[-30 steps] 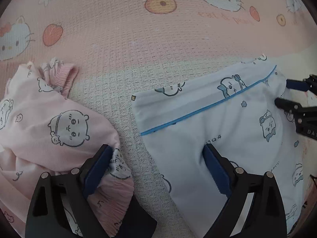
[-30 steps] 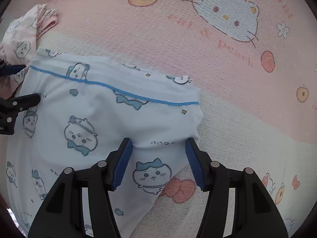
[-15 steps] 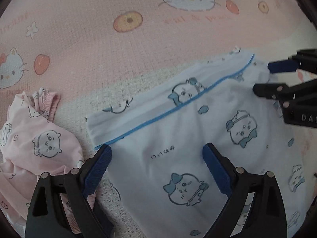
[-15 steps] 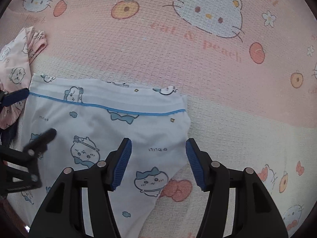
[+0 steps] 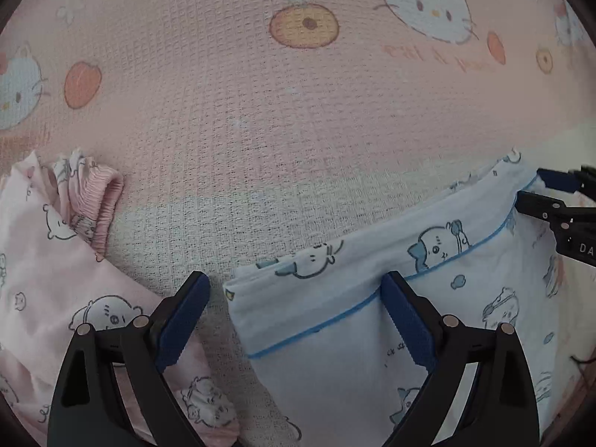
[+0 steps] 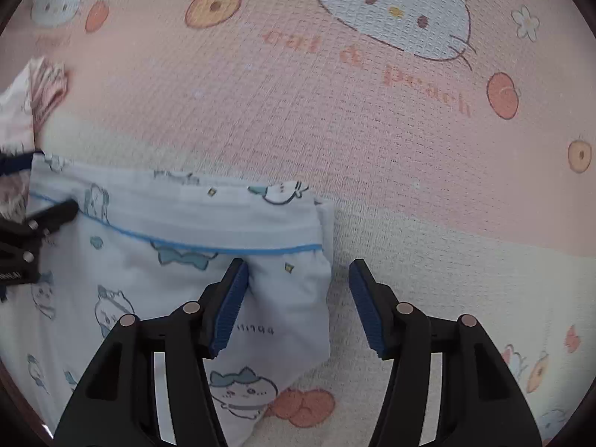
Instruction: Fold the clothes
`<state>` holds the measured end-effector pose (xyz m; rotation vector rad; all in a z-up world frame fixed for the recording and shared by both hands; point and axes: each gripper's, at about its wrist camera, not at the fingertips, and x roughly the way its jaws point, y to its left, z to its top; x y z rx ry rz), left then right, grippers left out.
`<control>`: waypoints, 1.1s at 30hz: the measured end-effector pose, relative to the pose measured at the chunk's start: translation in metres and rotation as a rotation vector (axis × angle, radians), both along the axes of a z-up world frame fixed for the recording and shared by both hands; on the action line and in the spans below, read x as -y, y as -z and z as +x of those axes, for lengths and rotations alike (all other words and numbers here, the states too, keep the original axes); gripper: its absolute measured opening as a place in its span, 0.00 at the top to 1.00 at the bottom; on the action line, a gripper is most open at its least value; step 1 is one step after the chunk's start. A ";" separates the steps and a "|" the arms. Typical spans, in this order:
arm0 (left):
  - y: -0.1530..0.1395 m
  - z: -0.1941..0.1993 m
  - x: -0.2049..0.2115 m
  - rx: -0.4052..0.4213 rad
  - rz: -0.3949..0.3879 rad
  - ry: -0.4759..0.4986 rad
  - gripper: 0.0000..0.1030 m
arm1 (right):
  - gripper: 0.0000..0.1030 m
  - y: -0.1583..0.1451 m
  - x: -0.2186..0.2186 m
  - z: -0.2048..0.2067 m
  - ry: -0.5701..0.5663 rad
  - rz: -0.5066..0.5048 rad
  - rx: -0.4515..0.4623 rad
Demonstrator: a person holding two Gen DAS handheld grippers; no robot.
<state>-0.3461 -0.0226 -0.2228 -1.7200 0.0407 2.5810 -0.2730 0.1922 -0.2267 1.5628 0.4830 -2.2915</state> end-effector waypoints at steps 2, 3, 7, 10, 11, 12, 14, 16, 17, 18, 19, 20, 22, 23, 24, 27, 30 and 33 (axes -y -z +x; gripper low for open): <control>-0.010 0.003 0.008 -0.017 0.009 -0.060 0.07 | 0.45 -0.011 -0.007 -0.006 0.081 -0.029 -0.043; -0.016 0.008 0.010 -0.022 0.019 -0.074 0.07 | 0.48 -0.016 -0.008 -0.005 0.089 -0.031 -0.064; -0.021 0.038 -0.007 -0.005 0.056 0.004 0.07 | 0.48 -0.026 0.002 0.014 -0.006 -0.091 -0.029; -0.004 0.029 -0.009 0.019 -0.017 0.036 0.07 | 0.48 -0.003 0.018 0.015 -0.089 -0.037 0.001; 0.003 0.024 -0.008 0.027 -0.039 0.039 0.07 | 0.46 0.001 0.019 0.013 -0.090 -0.026 0.000; 0.006 0.021 -0.005 0.033 -0.048 0.033 0.07 | 0.43 -0.001 0.017 0.009 -0.061 -0.032 -0.009; -0.003 0.018 0.004 0.033 -0.011 -0.017 0.07 | 0.44 -0.006 0.010 0.003 0.000 -0.033 -0.034; -0.012 0.026 0.000 0.041 -0.003 -0.009 0.07 | 0.46 -0.017 0.001 0.003 0.065 0.004 -0.081; -0.018 0.033 -0.005 0.047 -0.007 0.009 0.07 | 0.46 -0.024 -0.004 0.006 0.081 -0.004 -0.086; -0.022 0.042 -0.011 0.056 -0.009 0.031 0.07 | 0.46 -0.030 -0.008 0.015 0.073 -0.051 -0.060; -0.024 0.055 -0.017 0.069 -0.011 0.060 0.07 | 0.46 -0.036 -0.012 0.028 0.062 -0.103 -0.026; -0.026 0.070 -0.021 0.081 -0.018 0.077 0.07 | 0.47 -0.041 -0.014 0.042 0.048 -0.144 0.007; -0.025 0.098 -0.029 0.105 -0.036 0.091 0.07 | 0.47 -0.041 -0.019 0.071 -0.006 -0.167 0.053; -0.022 0.110 -0.031 0.114 -0.051 0.088 0.07 | 0.47 -0.040 -0.021 0.089 -0.032 -0.165 0.068; -0.017 0.121 -0.033 0.121 -0.075 0.080 0.07 | 0.47 -0.038 -0.022 0.107 -0.052 -0.163 0.085; -0.001 0.148 -0.036 0.134 -0.165 0.048 0.08 | 0.47 -0.023 -0.023 0.156 -0.097 -0.175 0.142; -0.003 0.167 -0.031 0.118 -0.234 0.013 0.08 | 0.48 -0.002 -0.027 0.191 -0.120 -0.119 0.133; -0.013 0.183 -0.021 0.117 -0.273 -0.038 0.08 | 0.48 -0.011 -0.036 0.209 -0.116 -0.055 0.061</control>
